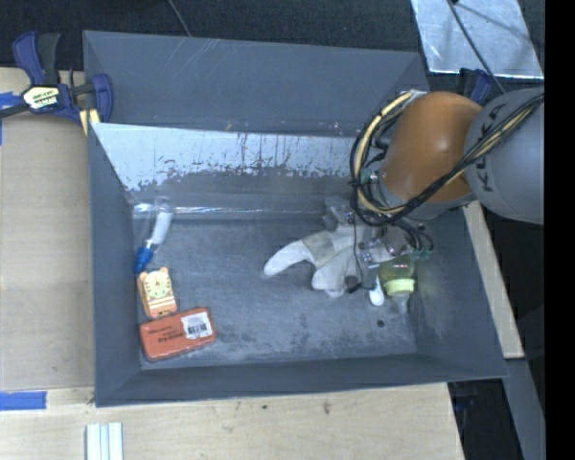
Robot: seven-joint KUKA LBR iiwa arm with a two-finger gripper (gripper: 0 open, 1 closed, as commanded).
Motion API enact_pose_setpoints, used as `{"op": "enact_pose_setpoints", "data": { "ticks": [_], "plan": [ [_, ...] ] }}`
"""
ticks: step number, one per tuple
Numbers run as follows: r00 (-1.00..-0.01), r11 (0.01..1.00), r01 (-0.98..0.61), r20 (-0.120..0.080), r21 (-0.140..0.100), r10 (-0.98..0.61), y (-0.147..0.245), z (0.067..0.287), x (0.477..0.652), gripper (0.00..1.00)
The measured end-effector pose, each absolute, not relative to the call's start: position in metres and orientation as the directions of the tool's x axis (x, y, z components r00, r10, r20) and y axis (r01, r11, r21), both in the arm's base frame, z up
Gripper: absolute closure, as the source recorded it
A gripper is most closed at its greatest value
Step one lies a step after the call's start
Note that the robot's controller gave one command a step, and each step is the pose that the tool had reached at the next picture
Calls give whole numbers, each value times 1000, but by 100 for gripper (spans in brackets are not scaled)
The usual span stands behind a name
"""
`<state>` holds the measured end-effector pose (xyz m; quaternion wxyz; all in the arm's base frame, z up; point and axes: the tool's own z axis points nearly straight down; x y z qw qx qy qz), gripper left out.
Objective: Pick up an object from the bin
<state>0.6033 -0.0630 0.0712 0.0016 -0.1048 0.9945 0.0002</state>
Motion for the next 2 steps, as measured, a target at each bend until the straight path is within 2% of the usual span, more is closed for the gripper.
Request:
{"op": "enact_pose_setpoints", "data": {
  "ticks": [1,2],
  "plan": [
    [-932,932,-362,-8,1,-362,-72,72,606,0],
    [-978,978,-208,-12,-2,-208,-64,75,607,100]
  ]
}}
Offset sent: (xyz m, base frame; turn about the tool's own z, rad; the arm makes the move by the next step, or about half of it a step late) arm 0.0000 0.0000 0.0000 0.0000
